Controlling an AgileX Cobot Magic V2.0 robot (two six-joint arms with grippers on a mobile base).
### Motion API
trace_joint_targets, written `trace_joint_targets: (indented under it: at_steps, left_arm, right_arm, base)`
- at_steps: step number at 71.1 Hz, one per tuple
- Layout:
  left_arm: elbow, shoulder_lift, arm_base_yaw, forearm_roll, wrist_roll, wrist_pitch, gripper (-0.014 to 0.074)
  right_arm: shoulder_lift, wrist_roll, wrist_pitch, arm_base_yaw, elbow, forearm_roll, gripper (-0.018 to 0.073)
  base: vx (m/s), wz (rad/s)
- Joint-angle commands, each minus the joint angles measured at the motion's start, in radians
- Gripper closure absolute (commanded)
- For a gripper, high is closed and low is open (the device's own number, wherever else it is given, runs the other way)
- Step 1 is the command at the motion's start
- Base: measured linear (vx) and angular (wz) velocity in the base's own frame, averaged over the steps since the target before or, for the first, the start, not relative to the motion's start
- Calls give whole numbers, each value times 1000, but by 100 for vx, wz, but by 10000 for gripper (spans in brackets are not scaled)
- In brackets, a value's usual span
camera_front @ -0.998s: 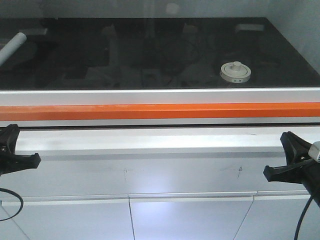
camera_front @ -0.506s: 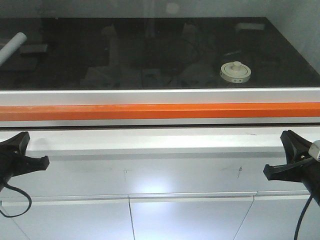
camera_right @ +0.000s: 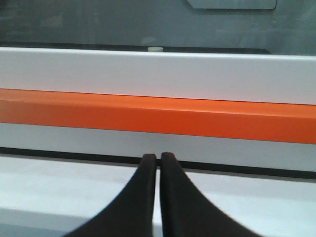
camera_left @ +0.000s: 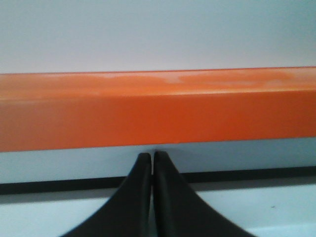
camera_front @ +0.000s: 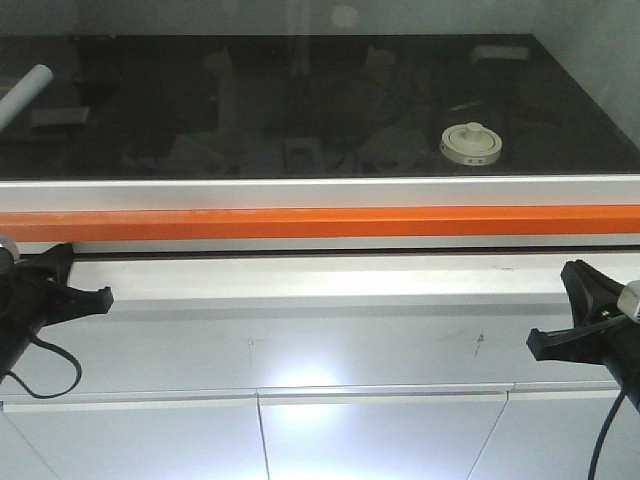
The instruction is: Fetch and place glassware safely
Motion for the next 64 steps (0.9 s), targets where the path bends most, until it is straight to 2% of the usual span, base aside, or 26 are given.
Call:
trace_joint_targets:
  at_steps: [1,31,64]
  left_arm:
    - [-23,-19,-3,-7,-2,-83,603]
    - [-23,-12,-3,-8,-2,-234,603]
    - [-23,-12,-3,-8,-2,-232,603]
  right_arm:
    - [-14,-9,-77,-3,-23,-1,560]
    - [-14,-9,-72,-3,-23,-1,560]
    - [-7,-9,-34,-3,-26,0,560]
  base:
    - [0,0]
    - [0,0]
    - [0,0]
